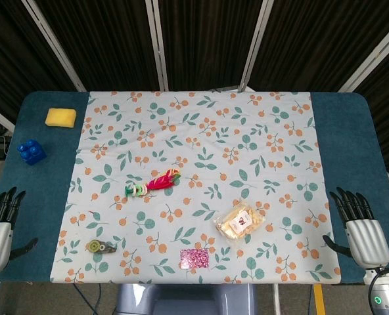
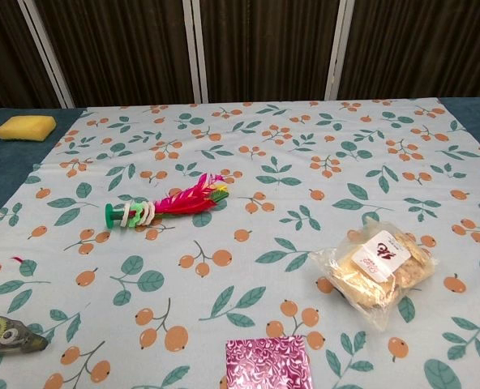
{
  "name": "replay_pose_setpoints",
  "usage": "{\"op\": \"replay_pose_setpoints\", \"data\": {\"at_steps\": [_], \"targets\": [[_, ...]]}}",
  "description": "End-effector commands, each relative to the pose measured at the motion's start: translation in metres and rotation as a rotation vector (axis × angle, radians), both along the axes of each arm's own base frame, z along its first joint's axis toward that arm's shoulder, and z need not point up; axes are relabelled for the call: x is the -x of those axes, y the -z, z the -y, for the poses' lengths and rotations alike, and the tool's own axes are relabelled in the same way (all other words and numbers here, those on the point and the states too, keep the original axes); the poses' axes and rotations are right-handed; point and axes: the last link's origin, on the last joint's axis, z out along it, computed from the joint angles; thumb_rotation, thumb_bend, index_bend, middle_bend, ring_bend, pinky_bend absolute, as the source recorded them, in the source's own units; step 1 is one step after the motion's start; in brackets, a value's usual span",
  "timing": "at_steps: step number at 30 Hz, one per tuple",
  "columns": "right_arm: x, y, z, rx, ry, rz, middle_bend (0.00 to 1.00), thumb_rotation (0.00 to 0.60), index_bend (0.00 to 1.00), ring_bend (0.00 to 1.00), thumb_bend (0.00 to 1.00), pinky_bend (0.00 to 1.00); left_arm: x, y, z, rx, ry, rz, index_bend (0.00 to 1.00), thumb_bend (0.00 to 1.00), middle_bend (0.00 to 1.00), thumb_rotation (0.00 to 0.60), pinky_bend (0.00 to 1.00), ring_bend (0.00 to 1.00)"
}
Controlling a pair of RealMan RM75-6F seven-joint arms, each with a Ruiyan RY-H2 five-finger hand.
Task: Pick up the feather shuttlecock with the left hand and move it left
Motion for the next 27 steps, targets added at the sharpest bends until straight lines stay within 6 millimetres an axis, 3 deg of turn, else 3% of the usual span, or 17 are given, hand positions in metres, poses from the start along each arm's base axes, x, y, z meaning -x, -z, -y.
{"op": "replay_pose_setpoints", "data": {"at_steps": [1,10,15,22,27], "targets": [[-0.001,0.001,0.0,-0.001,-0.003,0.0,0.0,0.6,0.05,0.0,0.11,0.0,0.001,0.0,0.0,0.001,-0.006,0.004,0.01,0.16,0.0,0.6,0.0,0.0],[0.0,-0.001,-0.001,0.0,0.0,0.004,0.0,0.6,0.05,0.0,0.11,0.0,-0.007,0.006,-0.01,0.022,-0.021,0.02,0.05,0.17,0.0,0.6,0.0,0.0],[0.0,0.0,-0.001,-0.007,-0.002,0.002,0.0,0.6,0.05,0.0,0.11,0.0,-0.015,0.011,-0.027,0.033,-0.043,0.075,0.13,0.21,0.0,0.6,0.0,0.0],[-0.002,0.002,-0.001,-0.015,-0.007,0.004,0.0,0.6,0.05,0.0,0.11,0.0,-0.051,0.027,-0.096,0.051,-0.078,0.225,0.26,0.24,0.0,0.6,0.0,0.0],[-0.002,0.002,-0.001,-0.025,-0.002,0.01,0.0,0.6,0.05,0.0,0.11,0.0,-0.085,0.059,-0.155,0.065,-0.156,0.315,0.31,0.27,0.0,0.6,0.0,0.0]]}}
